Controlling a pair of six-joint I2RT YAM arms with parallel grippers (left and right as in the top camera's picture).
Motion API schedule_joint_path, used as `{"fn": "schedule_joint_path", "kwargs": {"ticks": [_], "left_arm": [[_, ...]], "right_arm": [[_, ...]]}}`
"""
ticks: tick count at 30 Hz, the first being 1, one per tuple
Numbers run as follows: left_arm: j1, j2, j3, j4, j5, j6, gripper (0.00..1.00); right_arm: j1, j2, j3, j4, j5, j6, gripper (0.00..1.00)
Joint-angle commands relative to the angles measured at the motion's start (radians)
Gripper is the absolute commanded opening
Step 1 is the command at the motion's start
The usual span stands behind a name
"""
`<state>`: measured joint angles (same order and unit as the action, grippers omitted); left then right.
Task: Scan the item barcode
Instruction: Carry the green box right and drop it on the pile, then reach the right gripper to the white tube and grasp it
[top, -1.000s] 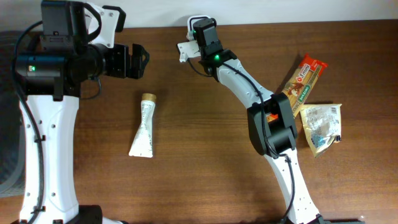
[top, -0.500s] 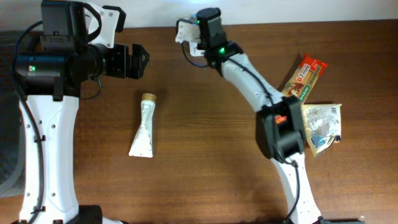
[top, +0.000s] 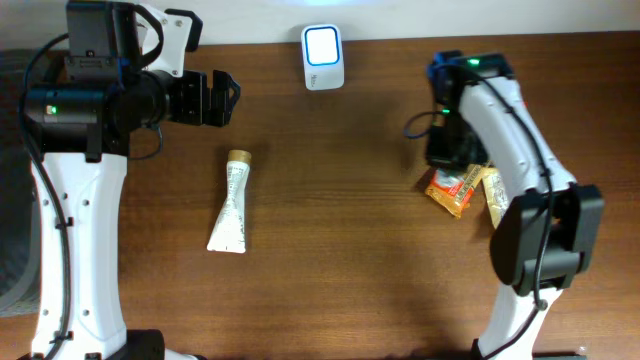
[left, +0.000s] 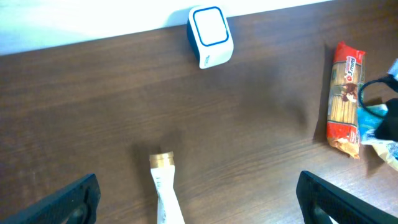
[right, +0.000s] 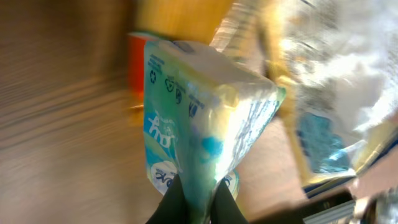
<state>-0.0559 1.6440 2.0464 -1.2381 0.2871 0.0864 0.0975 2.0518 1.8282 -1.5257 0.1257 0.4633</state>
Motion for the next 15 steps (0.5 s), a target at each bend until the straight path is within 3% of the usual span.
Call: {"fn": "schedule_joint_path", "kwargs": {"ticks": [1, 2, 3, 5, 7, 8, 11, 15], "left_arm": [[0.005, -0.005, 0.004, 0.002, 0.004, 0.016, 0.99], [0.005, -0.005, 0.004, 0.002, 0.004, 0.017, 0.99], [0.005, -0.005, 0.004, 0.002, 0.004, 0.016, 0.99], [0.005, -0.005, 0.004, 0.002, 0.004, 0.017, 0.99], [0.005, -0.005, 0.004, 0.002, 0.004, 0.017, 0.99], [0.005, -0.005, 0.004, 0.002, 0.004, 0.016, 0.99], [0.005, -0.005, 0.004, 0.002, 0.004, 0.016, 0.99], [0.005, -0.005, 0.004, 0.002, 0.004, 0.017, 0.99]], "right_arm": [[-0.119, 0.003, -0.060, -0.006, 0.110, 0.035, 0.37], [-0.148, 0.003, -0.059, -0.008, 0.110, 0.035, 0.74], [-0.179, 0.002, -0.055, -0.014, 0.097, 0.020, 0.99], [-0.200, 0.002, 0.000, -0.038, 0.019, -0.043, 0.99], [-0.162, 0.002, 0.092, 0.027, -0.386, -0.256, 0.99], [-0.107, 0.002, 0.095, 0.098, -0.517, -0.283, 0.99], [0.162, 0.034, 0.093, 0.380, -0.559, -0.098, 0.99], [0.381, 0.130, 0.093, 0.634, -0.560, 0.006, 1.00]]}}
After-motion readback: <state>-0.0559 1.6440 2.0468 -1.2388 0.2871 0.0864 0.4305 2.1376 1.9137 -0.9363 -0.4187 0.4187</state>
